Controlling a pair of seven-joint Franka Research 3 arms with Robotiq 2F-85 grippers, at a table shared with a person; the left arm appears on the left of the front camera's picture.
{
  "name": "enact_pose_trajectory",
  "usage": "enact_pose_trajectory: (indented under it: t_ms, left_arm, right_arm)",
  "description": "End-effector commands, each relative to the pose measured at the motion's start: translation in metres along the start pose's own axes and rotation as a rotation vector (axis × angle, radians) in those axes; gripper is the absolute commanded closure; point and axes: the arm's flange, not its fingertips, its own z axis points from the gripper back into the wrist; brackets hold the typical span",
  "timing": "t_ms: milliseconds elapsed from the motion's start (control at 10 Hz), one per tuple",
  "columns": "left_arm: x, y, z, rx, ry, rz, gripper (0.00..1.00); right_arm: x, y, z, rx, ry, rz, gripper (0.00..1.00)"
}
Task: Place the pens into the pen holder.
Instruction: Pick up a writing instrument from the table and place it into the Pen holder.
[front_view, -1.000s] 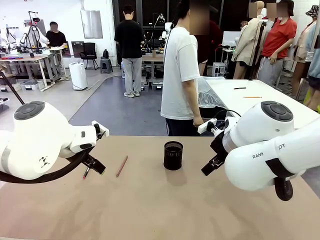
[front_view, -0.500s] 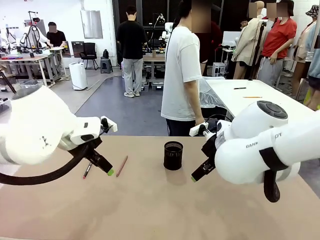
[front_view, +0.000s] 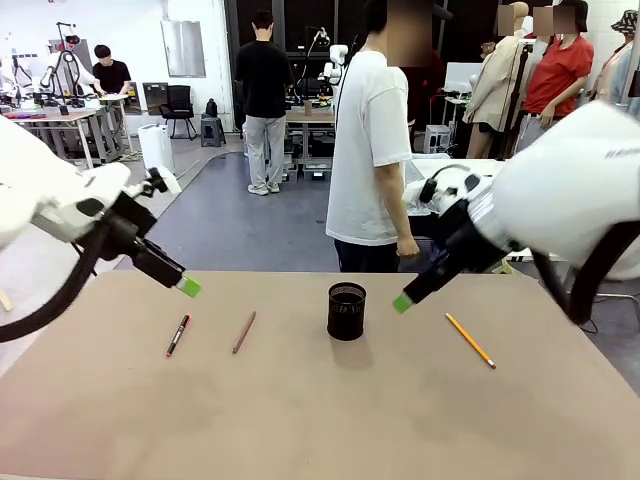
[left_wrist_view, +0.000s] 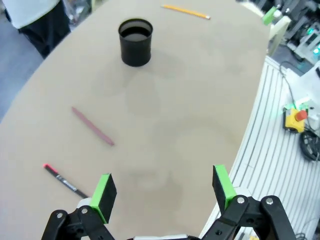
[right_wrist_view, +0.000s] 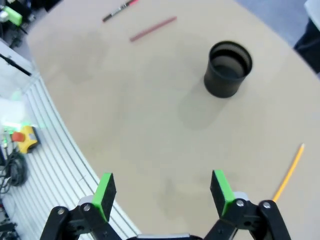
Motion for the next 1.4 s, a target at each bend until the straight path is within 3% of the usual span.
enact_pose_trajectory:
  t_ms: [0, 200, 600, 1100, 1300]
  left_arm:
    - [0.002, 0.016, 0.018, 0.031, -0.002, -0.048, 0.0]
    - [0.005, 0.029, 0.049, 0.069, 0.017, -0.081, 0.0]
    - [0.008, 0.055, 0.1, 0.122, 0.065, -0.027, 0.0]
    - [0.01, 0.078, 0.133, 0.139, 0.05, 0.004, 0.0]
    - [0.004, 0.08, 0.137, 0.106, -0.001, -0.021, 0.0]
  right_arm:
    - [0.005, -0.022, 0.031, 0.036, 0.004, 0.051, 0.0]
    - [0.004, -0.029, 0.072, 0.012, -0.013, 0.1, 0.0]
    - [-0.013, -0.056, 0.123, 0.014, -0.043, 0.175, 0.0]
    - [-0.022, -0.086, 0.175, 0.037, -0.114, 0.104, 0.0]
    - [-0.025, -0.094, 0.182, 0.047, -0.155, 0.084, 0.0]
